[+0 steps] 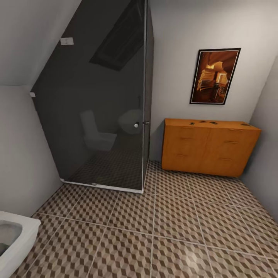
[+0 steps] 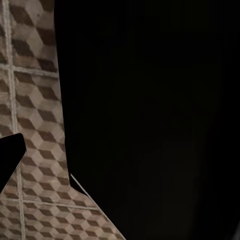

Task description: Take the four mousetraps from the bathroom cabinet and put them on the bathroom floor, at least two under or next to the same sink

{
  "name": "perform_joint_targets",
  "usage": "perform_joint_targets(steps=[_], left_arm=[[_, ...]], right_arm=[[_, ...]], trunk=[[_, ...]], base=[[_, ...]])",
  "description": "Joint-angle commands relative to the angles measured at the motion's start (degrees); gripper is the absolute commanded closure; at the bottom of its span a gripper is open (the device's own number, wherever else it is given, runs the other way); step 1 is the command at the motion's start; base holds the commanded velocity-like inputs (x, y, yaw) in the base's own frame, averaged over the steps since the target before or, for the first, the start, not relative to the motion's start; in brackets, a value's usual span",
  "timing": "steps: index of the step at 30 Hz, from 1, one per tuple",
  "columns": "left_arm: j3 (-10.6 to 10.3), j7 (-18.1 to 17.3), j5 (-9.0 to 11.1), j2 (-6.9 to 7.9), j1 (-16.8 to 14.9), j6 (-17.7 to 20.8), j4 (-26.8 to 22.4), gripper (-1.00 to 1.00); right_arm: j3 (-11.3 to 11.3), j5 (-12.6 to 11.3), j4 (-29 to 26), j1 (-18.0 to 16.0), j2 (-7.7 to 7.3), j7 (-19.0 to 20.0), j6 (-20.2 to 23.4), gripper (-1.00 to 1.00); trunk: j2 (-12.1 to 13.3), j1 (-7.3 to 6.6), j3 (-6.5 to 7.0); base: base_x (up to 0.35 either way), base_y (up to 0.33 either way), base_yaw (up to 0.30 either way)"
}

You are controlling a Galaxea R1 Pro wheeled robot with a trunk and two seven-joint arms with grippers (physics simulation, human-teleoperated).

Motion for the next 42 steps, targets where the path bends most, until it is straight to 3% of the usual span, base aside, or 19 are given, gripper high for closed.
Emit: perform_joint_targets(steps=[1, 42], left_arm=[[0.03, -0.02, 0.02, -0.02, 0.04, -0.08, -0.11, -1.00], [0.03, -0.02, 0.02, 0.02, 0.04, -0.05, -0.11, -1.00]], right_arm=[[0.01, 0.01, 0.07, -0.04, -0.03, 0.06, -0.20, -1.00], [-0.08, -0.08, 0.07, -0.03, -0.17, 0.13, -2.06, -1.00]], trunk=[[-0.02, 0.00, -0.04], [-0.02, 0.00, -1.44]], base=[[0.000, 0.000, -0.286], [0.000, 0.000, -0.275]])
